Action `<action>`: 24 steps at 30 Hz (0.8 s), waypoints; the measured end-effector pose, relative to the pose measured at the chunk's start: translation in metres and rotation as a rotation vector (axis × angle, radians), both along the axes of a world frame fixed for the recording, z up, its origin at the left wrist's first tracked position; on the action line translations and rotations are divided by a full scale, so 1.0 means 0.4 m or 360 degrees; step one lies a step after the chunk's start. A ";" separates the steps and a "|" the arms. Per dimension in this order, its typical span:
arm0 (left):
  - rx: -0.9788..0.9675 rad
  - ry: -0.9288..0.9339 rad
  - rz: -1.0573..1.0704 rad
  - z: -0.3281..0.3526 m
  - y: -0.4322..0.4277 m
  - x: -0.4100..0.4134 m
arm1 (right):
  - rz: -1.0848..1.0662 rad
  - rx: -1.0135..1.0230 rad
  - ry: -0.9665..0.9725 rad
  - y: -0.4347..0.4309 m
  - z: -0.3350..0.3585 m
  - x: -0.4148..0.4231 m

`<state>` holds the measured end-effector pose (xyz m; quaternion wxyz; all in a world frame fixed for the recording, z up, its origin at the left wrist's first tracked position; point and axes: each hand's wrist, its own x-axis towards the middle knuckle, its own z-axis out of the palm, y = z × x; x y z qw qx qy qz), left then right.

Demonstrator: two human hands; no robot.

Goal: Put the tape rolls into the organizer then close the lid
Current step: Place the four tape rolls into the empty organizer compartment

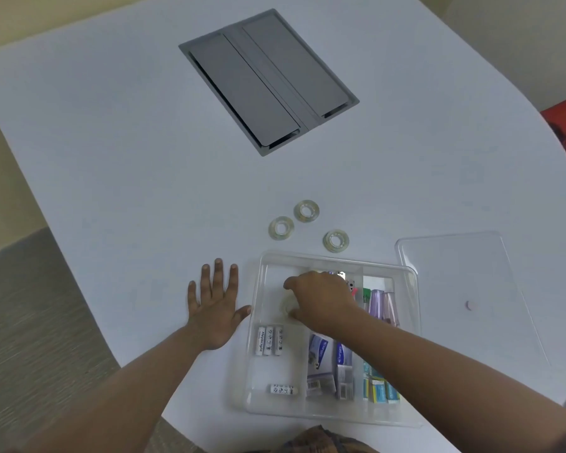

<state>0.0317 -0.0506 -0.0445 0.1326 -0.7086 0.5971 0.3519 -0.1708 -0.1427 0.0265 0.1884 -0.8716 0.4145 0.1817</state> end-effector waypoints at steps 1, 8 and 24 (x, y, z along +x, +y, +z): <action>-0.0001 0.0003 0.0001 -0.001 0.002 0.000 | -0.0041 0.0012 -0.0089 -0.010 0.010 -0.005; -0.0016 -0.0035 0.0004 -0.017 0.006 0.001 | -0.0640 -0.0200 -0.0631 -0.138 0.038 -0.073; 0.0030 -0.0003 0.0004 -0.014 0.001 0.005 | -0.0958 0.0015 -0.0201 -0.268 -0.052 -0.108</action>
